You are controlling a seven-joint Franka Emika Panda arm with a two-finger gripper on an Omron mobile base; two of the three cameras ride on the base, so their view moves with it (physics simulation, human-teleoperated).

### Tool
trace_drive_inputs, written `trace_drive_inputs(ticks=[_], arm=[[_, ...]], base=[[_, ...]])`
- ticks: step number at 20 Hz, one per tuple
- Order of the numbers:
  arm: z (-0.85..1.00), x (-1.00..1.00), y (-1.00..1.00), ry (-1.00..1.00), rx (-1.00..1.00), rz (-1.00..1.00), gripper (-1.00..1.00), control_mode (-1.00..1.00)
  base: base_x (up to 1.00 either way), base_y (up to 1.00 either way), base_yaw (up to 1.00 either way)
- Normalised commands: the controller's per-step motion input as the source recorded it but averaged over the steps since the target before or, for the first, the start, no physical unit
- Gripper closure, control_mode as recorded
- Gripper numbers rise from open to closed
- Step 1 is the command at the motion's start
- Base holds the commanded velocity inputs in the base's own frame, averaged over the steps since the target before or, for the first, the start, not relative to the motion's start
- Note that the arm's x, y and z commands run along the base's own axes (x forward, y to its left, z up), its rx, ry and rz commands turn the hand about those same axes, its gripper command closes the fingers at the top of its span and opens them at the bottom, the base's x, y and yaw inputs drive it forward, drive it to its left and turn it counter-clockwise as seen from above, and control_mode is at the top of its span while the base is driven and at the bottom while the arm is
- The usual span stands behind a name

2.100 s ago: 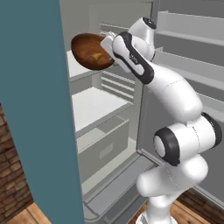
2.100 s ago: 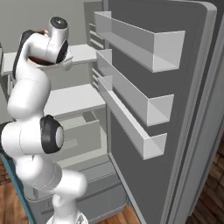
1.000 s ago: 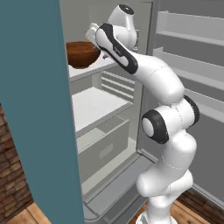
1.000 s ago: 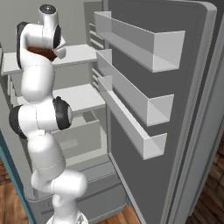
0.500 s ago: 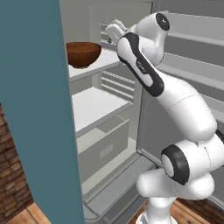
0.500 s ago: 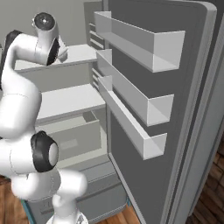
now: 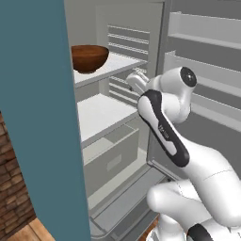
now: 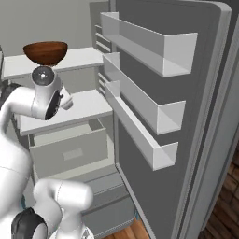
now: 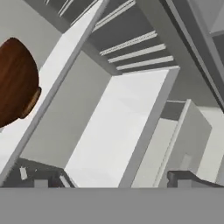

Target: Move the mug from next to the sink to the open cabinet. Then, move the bowl with the pear to the fridge to clear the area for faucet cleaning.

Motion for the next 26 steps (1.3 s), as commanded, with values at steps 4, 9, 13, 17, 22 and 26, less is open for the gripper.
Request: trace_drive_inputs(ticks=[4, 9, 13, 17, 22, 26], arm=[[-0.18, -0.76, -0.03, 0.42, -0.02, 0.0, -1.0, -1.0], [-0.25, -0.47, 0.0, 0.06, -0.12, 0.04, -1.0, -1.0], [0.0, 0.0, 0.0, 0.0, 0.0, 0.0, -1.0, 1.0], [0.0, 0.0, 0.0, 0.0, 0.0, 0.0, -1.0, 1.0], [0.0, 0.0, 0.0, 0.0, 0.0, 0.0, -1.0, 1.0], [0.0, 0.0, 0.0, 0.0, 0.0, 0.0, -1.0, 1.0]], base=[[0.0, 0.0, 0.0], [0.0, 0.0, 0.0], [-0.74, 0.04, 0.64], [-0.32, 0.0, 0.85], [-0.5, 0.09, 0.76], [-0.45, 0.78, 0.67]])
